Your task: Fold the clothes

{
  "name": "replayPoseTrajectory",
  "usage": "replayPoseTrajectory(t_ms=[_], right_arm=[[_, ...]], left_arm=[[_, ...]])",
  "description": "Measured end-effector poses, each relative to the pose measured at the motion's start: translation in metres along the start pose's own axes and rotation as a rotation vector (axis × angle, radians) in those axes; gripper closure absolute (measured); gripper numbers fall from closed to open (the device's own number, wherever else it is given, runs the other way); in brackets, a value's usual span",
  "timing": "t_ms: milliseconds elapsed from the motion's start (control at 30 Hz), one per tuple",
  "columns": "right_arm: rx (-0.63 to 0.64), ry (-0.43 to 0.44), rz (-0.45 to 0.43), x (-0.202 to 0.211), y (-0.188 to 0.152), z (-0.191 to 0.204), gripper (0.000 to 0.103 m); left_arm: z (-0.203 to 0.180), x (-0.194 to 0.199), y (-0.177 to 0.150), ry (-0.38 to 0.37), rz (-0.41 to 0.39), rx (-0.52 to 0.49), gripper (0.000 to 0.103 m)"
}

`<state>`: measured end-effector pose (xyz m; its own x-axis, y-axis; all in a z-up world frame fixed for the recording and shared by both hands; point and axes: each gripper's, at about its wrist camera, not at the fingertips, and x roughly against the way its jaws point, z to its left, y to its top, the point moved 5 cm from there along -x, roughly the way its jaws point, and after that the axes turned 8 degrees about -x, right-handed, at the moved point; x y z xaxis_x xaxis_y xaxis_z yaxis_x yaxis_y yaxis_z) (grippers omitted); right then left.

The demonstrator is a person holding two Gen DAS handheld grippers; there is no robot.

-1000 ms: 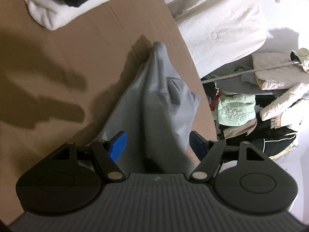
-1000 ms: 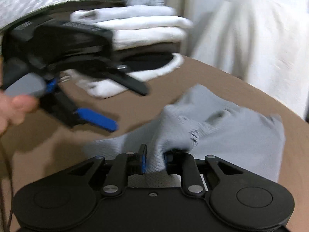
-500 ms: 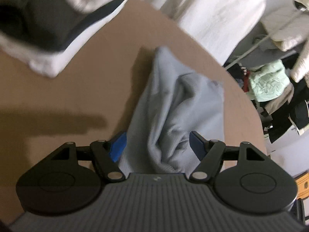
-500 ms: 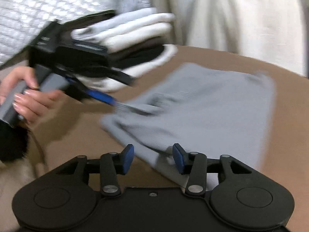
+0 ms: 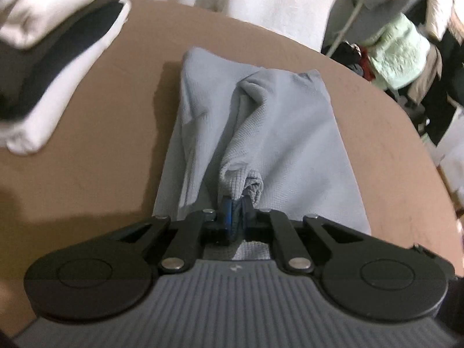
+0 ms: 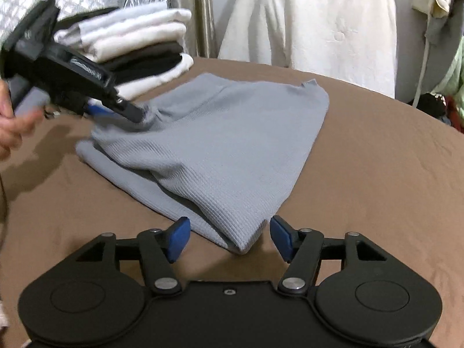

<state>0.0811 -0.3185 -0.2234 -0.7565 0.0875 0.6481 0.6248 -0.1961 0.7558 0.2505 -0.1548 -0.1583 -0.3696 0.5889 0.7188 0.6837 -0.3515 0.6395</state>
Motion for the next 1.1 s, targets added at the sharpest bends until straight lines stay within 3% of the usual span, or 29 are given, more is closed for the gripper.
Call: replayPoseTrajectory(t_ms=[67, 167, 300, 367, 433, 467, 500, 533, 600, 633, 667, 700, 833, 867, 900, 933, 1000, 1100], right_arm=[[-0.015, -0.035, 0.006, -0.006, -0.004, -0.002, 0.037], [-0.075, -0.015, -0.015, 0.003, -0.005, -0.007, 0.037], [-0.072, -0.026, -0.039, 0.011, -0.009, -0.012, 0.037], [-0.134, 0.02, -0.047, 0.011, -0.008, -0.02, 0.038], [-0.227, 0.079, -0.043, 0.009, -0.007, -0.03, 0.055], [-0.291, 0.113, -0.033, 0.007, -0.007, -0.037, 0.06], [-0.355, 0.147, -0.024, 0.005, -0.007, -0.043, 0.06], [-0.379, 0.147, -0.023, 0.004, -0.008, -0.047, 0.059], [-0.347, 0.137, -0.035, 0.005, -0.009, -0.044, 0.059], [-0.315, 0.133, -0.038, 0.005, -0.01, -0.039, 0.059], [-0.281, 0.129, -0.04, 0.005, -0.011, -0.035, 0.057], [-0.248, 0.124, -0.043, 0.005, -0.012, -0.03, 0.056], [-0.212, 0.139, -0.062, 0.0, -0.008, -0.017, 0.056], [-0.224, 0.137, -0.082, 0.0, -0.004, -0.018, 0.061], [-0.235, 0.131, -0.102, 0.0, 0.0, -0.02, 0.083], [-0.22, 0.121, -0.107, 0.003, 0.003, -0.02, 0.089], [-0.178, 0.099, -0.112, 0.01, 0.007, -0.018, 0.09], [-0.143, 0.061, -0.082, 0.013, 0.003, -0.015, 0.091]], left_arm=[[0.004, 0.011, 0.001, 0.009, -0.016, 0.02, 0.098], [0.013, 0.024, 0.003, 0.1, -0.033, 0.017, 0.098], [0.015, 0.025, 0.003, 0.046, -0.008, 0.055, 0.095], [0.013, 0.021, 0.002, 0.041, 0.016, 0.058, 0.093], [0.008, 0.011, -0.001, 0.019, 0.053, 0.04, 0.067], [0.006, 0.006, -0.004, 0.011, 0.072, 0.043, 0.043], [0.005, 0.001, -0.007, 0.004, 0.094, 0.048, 0.037], [0.004, -0.005, -0.009, 0.019, 0.109, 0.038, 0.037], [0.001, -0.013, -0.012, 0.07, 0.12, -0.013, 0.037], [-0.003, -0.016, -0.012, 0.101, 0.112, -0.058, 0.037], [-0.007, -0.02, -0.013, 0.118, 0.103, -0.105, 0.05], [-0.011, -0.023, -0.013, 0.132, 0.094, -0.129, 0.094], [-0.015, 0.002, 0.0, 0.152, 0.003, -0.095, 0.099], [-0.013, 0.015, 0.004, 0.14, -0.029, -0.074, 0.099], [-0.008, 0.028, 0.006, 0.12, -0.052, -0.037, 0.098], [-0.002, 0.037, 0.005, 0.097, -0.06, -0.005, 0.098], [0.002, 0.03, -0.008, 0.11, -0.005, -0.02, 0.098], [0.003, -0.005, -0.032, 0.183, 0.155, -0.119, 0.098]])
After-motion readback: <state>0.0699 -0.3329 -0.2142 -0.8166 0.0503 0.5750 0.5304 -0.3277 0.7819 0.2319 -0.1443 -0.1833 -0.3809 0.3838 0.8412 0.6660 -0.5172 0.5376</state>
